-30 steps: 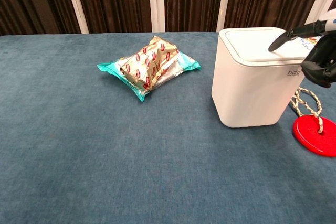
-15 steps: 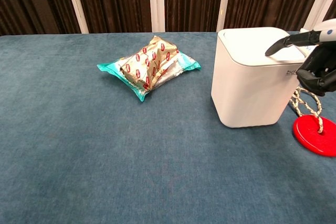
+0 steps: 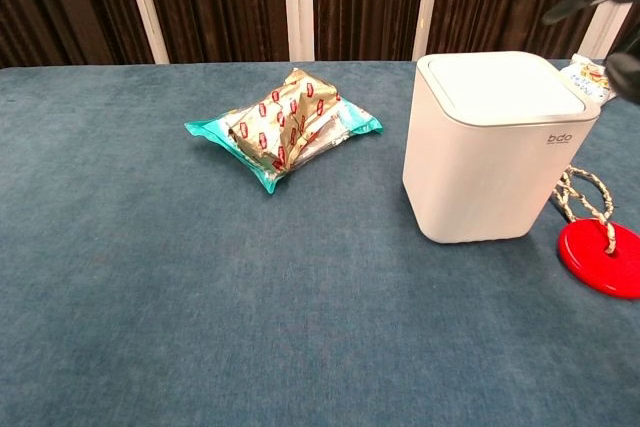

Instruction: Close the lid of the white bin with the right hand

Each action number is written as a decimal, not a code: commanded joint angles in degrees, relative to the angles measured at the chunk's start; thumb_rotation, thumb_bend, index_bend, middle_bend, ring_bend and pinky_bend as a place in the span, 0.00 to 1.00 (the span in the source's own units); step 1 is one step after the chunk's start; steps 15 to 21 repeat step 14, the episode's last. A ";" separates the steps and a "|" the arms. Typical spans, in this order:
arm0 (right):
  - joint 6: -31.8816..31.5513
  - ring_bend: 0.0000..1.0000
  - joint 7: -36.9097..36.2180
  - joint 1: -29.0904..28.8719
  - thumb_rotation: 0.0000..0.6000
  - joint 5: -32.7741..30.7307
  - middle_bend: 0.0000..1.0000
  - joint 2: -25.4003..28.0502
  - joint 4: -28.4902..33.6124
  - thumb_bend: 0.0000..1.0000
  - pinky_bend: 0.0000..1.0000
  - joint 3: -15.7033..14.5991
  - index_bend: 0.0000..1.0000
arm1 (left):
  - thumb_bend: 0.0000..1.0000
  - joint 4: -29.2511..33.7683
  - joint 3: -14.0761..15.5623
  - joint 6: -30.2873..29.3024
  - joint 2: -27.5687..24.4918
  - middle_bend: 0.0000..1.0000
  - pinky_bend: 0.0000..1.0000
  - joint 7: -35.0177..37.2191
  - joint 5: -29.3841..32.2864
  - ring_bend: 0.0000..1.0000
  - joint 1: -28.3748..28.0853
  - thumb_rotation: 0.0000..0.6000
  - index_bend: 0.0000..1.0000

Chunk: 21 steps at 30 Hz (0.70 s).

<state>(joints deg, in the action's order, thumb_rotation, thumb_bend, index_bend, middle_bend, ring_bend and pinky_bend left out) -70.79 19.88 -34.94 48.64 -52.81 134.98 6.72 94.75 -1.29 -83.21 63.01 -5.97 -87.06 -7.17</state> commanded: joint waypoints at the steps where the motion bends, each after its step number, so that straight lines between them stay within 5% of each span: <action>1: -1.88 0.40 -1.05 3.27 1.00 5.10 0.39 2.21 -0.92 0.66 0.46 -1.77 0.00 | 0.00 -0.15 -0.03 -0.30 0.12 0.00 0.00 -0.14 -0.22 0.00 0.05 1.00 0.00; 4: -3.96 0.08 -2.85 7.36 1.00 12.48 0.10 2.44 -5.06 0.49 0.20 -4.77 0.00 | 0.00 -0.36 0.00 -0.74 0.28 0.00 0.00 -0.29 -0.58 0.00 0.18 1.00 0.00; 7: -7.95 0.00 -4.61 12.33 1.00 21.08 0.00 1.23 -12.17 0.39 0.03 -8.31 0.00 | 0.00 -0.47 0.12 -1.03 0.43 0.00 0.00 -0.55 -0.81 0.00 0.34 1.00 0.00; 14: -19.71 0.00 -11.69 23.80 1.00 34.52 0.00 -5.79 -33.00 0.27 0.00 -13.91 0.00 | 0.00 -0.44 0.14 -1.55 0.71 0.00 0.00 -1.65 -0.76 0.00 0.67 1.00 0.00; 21: -19.71 0.00 -11.69 23.80 1.00 34.52 0.00 -5.79 -33.00 0.27 0.00 -13.91 0.00 | 0.00 -0.44 0.14 -1.55 0.71 0.00 0.00 -1.65 -0.76 0.00 0.67 1.00 0.00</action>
